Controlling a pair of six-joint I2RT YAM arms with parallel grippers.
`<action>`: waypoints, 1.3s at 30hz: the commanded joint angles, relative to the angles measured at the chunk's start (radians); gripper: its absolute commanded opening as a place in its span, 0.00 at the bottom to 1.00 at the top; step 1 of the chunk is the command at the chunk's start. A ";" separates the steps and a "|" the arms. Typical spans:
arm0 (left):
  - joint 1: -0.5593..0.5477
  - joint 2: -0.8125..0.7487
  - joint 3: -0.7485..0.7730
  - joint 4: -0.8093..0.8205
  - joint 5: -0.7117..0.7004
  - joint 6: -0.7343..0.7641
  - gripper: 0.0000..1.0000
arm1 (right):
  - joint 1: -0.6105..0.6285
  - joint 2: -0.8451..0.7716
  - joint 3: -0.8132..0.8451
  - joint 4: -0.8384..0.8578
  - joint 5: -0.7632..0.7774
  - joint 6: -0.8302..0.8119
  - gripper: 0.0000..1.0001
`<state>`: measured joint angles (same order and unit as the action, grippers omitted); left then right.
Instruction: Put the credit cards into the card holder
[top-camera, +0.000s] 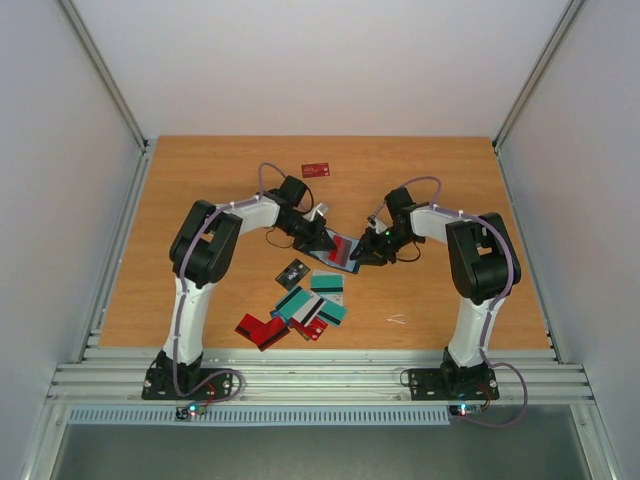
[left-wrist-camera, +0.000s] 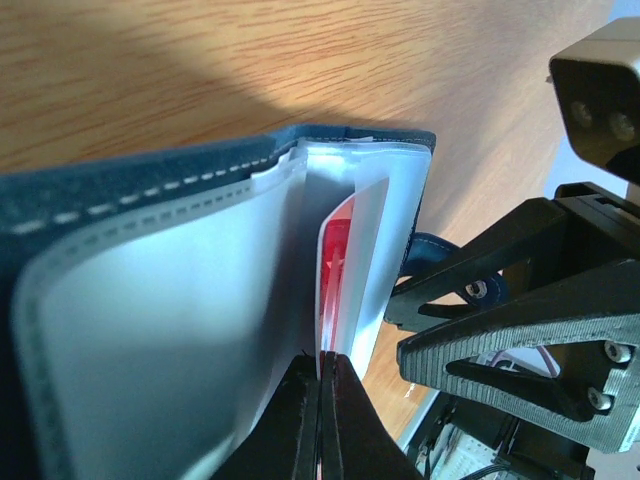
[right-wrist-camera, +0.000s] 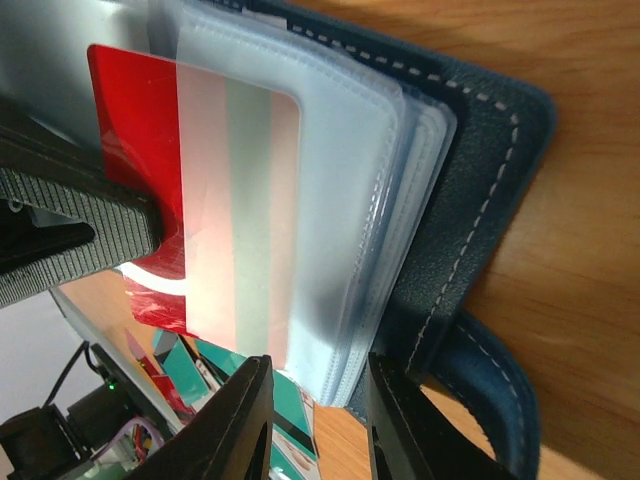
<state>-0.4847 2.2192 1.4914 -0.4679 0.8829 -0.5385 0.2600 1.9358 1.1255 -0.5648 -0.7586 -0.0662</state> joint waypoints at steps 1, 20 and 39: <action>-0.014 0.049 0.020 -0.103 -0.024 0.053 0.00 | 0.004 -0.005 0.047 -0.044 0.080 -0.006 0.28; -0.024 0.124 0.125 -0.157 -0.006 0.076 0.00 | -0.025 0.083 0.159 -0.115 0.153 -0.030 0.34; -0.059 0.169 0.121 -0.035 0.032 -0.070 0.01 | -0.025 0.126 0.168 -0.106 0.113 -0.031 0.34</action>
<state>-0.5125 2.3375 1.6405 -0.5564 0.9604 -0.5228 0.2298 2.0201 1.2968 -0.6964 -0.6781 -0.0803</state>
